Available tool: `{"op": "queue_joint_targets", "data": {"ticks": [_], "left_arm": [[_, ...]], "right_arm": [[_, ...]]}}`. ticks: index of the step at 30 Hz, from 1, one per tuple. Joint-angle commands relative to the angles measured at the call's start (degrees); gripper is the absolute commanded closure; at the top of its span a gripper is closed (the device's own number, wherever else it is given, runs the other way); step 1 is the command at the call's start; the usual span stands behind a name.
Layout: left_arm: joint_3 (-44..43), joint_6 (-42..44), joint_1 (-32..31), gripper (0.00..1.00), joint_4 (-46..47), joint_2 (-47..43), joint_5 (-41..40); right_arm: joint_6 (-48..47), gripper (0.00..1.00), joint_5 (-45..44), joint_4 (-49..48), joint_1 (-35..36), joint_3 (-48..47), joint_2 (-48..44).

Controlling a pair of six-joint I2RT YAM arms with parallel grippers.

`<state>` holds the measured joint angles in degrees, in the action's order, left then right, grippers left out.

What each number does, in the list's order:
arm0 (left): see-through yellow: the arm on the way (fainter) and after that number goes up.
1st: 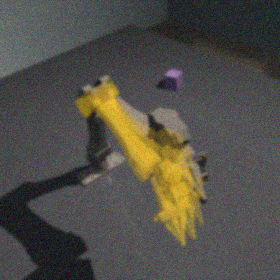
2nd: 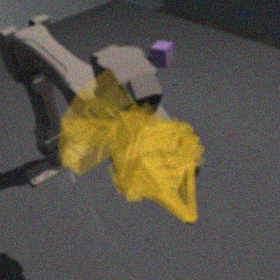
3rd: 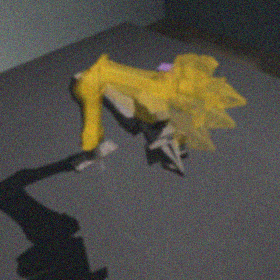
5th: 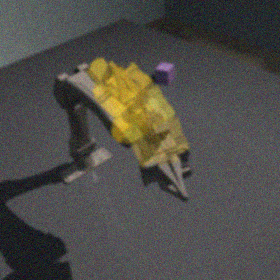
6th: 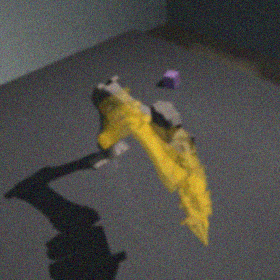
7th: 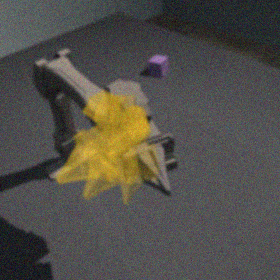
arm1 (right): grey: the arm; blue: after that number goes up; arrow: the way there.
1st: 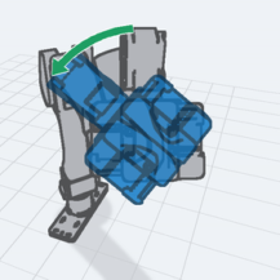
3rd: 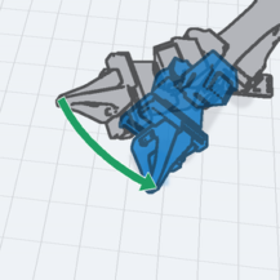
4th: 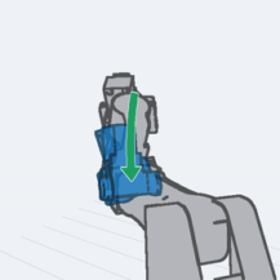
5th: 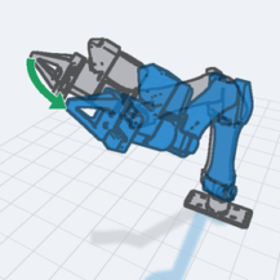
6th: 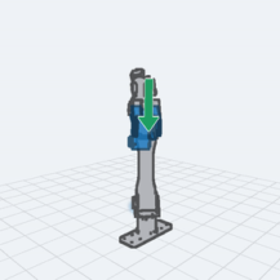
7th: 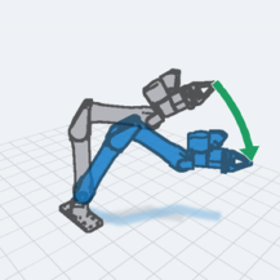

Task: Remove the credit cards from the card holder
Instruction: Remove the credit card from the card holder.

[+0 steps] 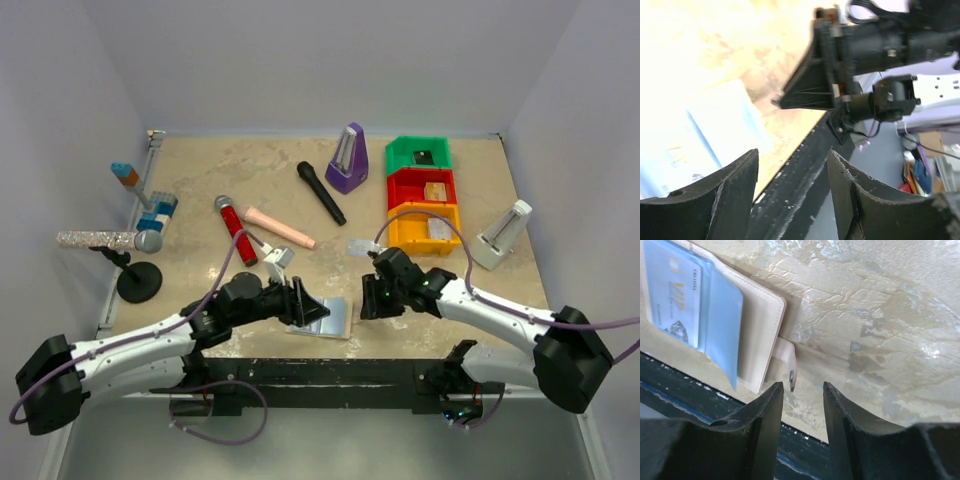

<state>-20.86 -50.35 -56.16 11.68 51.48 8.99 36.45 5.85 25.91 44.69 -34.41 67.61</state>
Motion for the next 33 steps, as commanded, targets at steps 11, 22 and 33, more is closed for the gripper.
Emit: {"op": "queue_joint_targets", "data": {"ticks": [11,22,33], "left_arm": [[4.9,1.7,5.2,0.57,-10.5,-6.6,-11.5],[4.6,2.6,5.4,0.76,-4.8,2.8,-12.9],[6.5,0.8,5.4,0.83,-3.4,8.2,-14.2]], "right_arm": [[2.2,0.74,19.0,-17.5,1.6,-5.0,-1.7],[8.0,0.82,23.2,-31.4,2.6,-3.7,14.3],[9.2,0.81,22.7,-35.9,2.5,-1.3,21.3]]}}
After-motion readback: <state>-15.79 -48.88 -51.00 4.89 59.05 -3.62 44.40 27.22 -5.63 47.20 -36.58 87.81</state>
